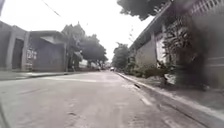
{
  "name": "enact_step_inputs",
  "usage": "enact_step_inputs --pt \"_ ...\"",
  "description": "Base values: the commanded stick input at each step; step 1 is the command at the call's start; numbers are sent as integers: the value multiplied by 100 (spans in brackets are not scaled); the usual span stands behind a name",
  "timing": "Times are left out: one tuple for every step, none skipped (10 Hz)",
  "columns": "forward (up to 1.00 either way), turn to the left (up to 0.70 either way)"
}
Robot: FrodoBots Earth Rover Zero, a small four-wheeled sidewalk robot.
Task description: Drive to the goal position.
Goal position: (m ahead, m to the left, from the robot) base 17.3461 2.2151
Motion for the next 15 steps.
enact_step_inputs --pt "70 -35" --pt "70 -35" --pt "70 -33" --pt "70 -12" --pt "70 -2" --pt "70 0" --pt "70 0" --pt "70 0" --pt "70 0" --pt "70 0" --pt "70 0" --pt "70 0" --pt "70 0" --pt "70 0" --pt "70 0"
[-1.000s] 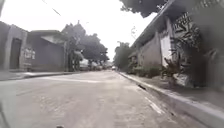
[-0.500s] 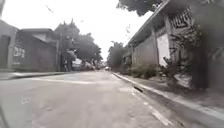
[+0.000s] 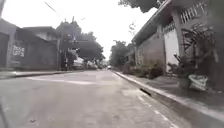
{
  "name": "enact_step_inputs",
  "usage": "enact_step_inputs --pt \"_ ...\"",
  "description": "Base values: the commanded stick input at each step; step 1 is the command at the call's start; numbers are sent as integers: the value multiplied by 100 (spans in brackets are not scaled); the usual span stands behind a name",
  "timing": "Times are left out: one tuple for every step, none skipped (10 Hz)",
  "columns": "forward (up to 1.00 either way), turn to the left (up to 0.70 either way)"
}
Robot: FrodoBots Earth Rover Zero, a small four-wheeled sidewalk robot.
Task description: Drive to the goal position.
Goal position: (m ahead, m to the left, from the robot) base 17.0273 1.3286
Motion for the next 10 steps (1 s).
enact_step_inputs --pt "70 0" --pt "70 0" --pt "70 0" --pt "70 0" --pt "70 0" --pt "70 0" --pt "70 0" --pt "70 0" --pt "70 0" --pt "70 0"
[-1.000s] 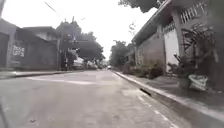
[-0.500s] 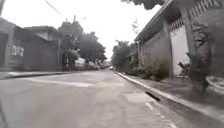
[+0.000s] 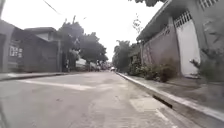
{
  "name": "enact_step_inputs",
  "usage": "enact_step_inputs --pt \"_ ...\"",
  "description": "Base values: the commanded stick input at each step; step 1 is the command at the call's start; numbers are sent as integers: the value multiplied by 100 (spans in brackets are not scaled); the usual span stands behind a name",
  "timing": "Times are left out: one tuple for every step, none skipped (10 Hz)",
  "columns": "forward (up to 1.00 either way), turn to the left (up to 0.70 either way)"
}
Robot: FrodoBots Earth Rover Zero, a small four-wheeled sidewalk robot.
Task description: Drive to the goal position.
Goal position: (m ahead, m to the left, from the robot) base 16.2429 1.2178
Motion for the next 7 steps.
enact_step_inputs --pt "70 0" --pt "70 0" --pt "70 -3" --pt "70 -35" --pt "70 -27" --pt "70 0" --pt "70 0"
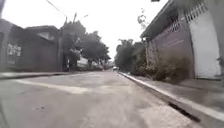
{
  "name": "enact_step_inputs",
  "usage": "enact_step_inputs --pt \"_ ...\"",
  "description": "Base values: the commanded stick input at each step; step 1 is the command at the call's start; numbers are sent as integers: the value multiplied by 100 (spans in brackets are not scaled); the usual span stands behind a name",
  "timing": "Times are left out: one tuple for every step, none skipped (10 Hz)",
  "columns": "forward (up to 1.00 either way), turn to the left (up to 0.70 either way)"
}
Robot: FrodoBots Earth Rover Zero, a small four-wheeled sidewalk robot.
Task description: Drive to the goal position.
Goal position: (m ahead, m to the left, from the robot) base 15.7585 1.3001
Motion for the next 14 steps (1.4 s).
enact_step_inputs --pt "70 0" --pt "70 0" --pt "70 0" --pt "70 0" --pt "70 0" --pt "70 0" --pt "70 0" --pt "70 0" --pt "70 0" --pt "70 0" --pt "70 0" --pt "70 -1" --pt "70 -19" --pt "70 -35"
